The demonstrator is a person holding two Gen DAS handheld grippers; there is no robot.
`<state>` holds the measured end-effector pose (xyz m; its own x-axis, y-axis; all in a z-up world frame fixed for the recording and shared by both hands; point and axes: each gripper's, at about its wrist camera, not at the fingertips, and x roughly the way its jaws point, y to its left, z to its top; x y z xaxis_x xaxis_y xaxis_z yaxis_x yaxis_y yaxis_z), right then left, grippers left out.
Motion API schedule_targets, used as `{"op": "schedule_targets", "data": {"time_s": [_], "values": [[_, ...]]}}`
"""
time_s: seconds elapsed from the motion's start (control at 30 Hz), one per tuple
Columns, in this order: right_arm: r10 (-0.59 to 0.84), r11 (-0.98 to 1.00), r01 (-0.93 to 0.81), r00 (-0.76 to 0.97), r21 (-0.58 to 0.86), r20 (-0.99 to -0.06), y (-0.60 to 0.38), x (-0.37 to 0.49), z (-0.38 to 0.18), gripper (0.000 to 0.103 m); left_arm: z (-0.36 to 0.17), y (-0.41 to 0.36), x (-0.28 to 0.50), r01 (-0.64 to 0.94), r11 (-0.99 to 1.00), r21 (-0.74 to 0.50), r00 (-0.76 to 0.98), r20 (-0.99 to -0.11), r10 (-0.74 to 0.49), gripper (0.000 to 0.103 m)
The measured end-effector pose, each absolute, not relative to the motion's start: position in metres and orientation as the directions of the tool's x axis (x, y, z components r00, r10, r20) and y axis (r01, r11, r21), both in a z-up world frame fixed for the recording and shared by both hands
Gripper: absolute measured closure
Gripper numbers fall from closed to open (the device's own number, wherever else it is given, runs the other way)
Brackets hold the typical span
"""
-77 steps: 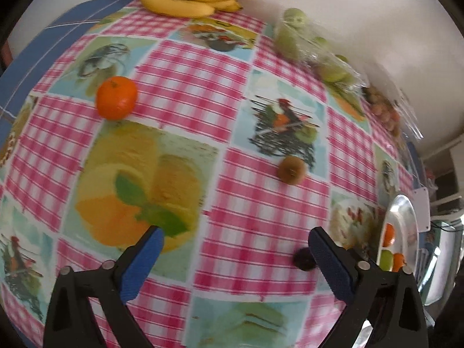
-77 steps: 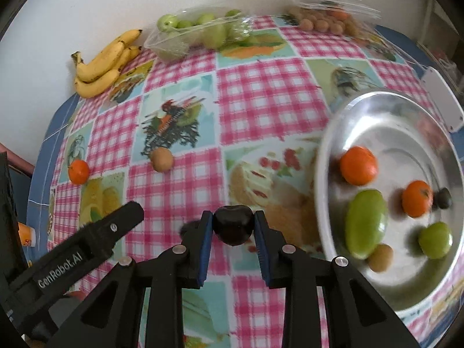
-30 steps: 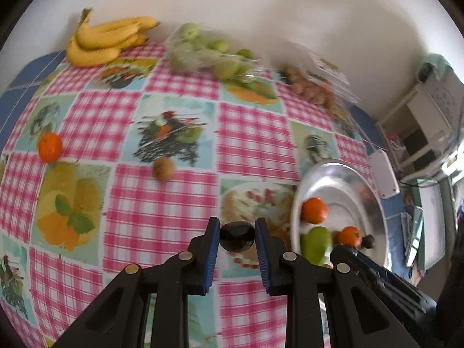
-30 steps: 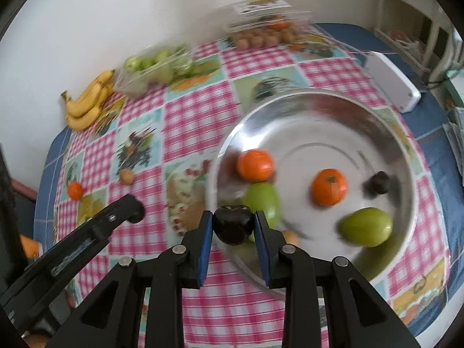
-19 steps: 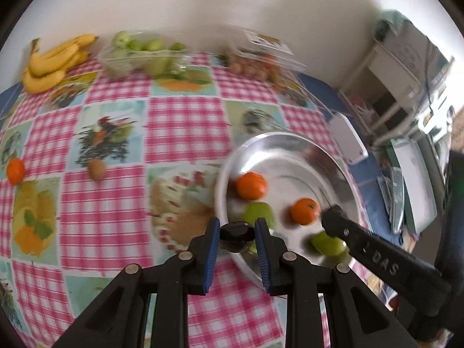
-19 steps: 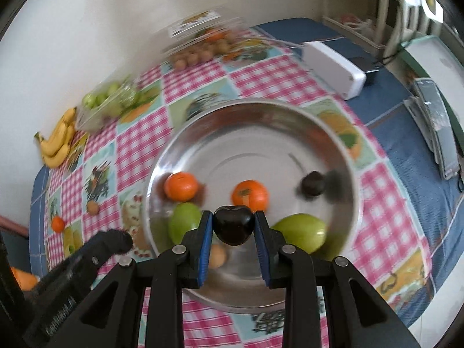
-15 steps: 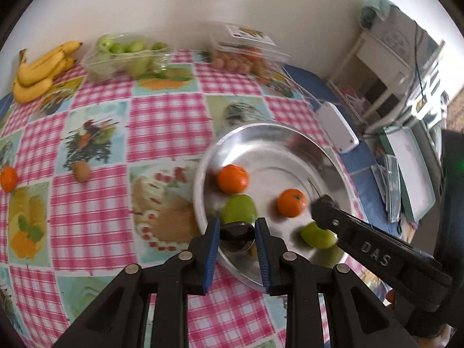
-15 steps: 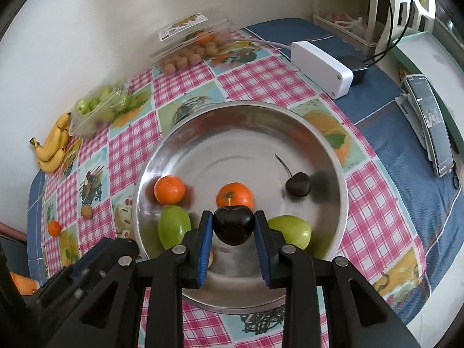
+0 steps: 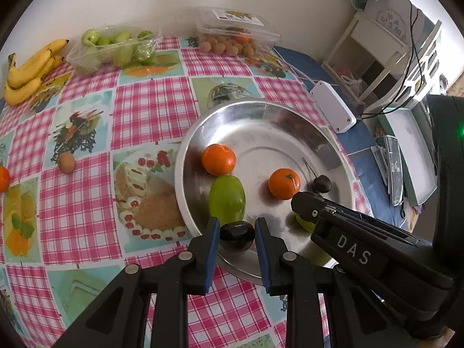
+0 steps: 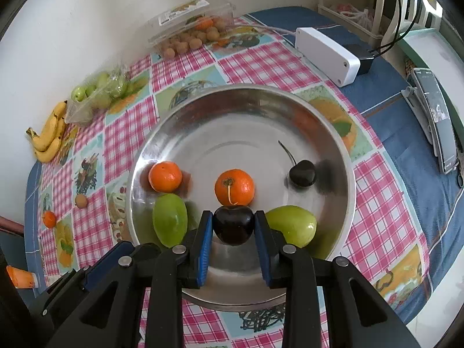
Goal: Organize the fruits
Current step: 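Carry the plum in the left tool while the right tool carries its plum to the bowl, then open the left tool over the bowl while the right tool releases its plum there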
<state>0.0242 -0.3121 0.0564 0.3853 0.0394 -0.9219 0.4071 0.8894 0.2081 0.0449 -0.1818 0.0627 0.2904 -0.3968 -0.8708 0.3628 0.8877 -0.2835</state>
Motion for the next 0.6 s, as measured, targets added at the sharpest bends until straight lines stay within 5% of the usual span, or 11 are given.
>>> {"op": "schedule_targets", "data": {"time_s": [0.6], "values": [[0.023, 0.89, 0.422, 0.337, 0.172, -0.941, -0.3117, 0.0246, 0.0485, 0.072, 0.0527, -0.1842, 0.0453, 0.352, 0.892, -0.282, 0.255, -0.888, -0.382, 0.076]]}}
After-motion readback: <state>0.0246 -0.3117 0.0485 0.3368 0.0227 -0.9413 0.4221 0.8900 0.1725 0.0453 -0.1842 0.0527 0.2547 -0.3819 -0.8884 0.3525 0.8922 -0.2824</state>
